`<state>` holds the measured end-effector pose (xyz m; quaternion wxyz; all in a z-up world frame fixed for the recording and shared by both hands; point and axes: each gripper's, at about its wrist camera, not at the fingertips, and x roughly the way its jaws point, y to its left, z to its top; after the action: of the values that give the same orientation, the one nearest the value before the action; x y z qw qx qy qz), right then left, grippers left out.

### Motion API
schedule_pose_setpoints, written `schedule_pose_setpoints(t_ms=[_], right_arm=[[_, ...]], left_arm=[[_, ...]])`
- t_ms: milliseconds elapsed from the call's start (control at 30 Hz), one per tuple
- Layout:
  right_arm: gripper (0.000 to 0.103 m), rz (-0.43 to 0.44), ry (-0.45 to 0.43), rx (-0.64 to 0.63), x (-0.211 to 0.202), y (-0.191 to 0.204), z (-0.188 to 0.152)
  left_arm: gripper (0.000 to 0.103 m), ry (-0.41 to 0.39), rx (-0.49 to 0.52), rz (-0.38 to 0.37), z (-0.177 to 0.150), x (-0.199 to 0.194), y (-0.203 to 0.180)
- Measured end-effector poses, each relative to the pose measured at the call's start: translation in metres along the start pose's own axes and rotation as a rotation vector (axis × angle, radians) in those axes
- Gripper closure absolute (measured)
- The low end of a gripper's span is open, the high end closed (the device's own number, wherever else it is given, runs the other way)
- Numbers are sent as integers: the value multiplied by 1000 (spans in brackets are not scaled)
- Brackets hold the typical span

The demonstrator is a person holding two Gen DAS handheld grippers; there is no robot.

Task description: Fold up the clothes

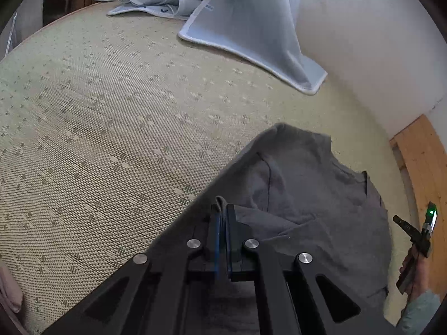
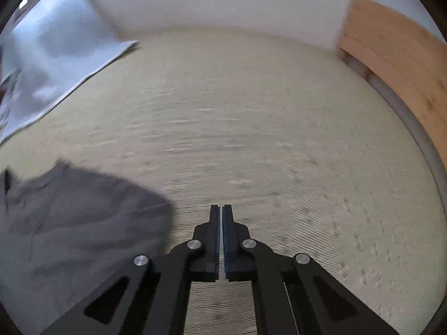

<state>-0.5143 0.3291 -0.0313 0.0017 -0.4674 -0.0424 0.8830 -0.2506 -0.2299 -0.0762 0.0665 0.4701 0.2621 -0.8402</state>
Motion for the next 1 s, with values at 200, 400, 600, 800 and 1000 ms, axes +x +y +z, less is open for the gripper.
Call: schedule_pose_setpoints(t_ms=[200, 400, 600, 800, 1000], right_arm=[[100, 57, -31, -3, -18, 5, -10], [99, 187, -103, -38, -68, 35, -20], [86, 356, -172, -97, -146, 77, -53], [66, 511, -246, -194, -243, 123, -113], [58, 666, -319, -292, -341, 168, -172]], left_arm=[[82, 28, -45, -69, 5, -6, 12], [39, -44, -62, -139, 1, -63, 36], [21, -187, -49, -131, -22, -150, 67], [20, -281, -21, -110, -83, -224, 83], [18, -273, -87, -108, -149, -279, 113]])
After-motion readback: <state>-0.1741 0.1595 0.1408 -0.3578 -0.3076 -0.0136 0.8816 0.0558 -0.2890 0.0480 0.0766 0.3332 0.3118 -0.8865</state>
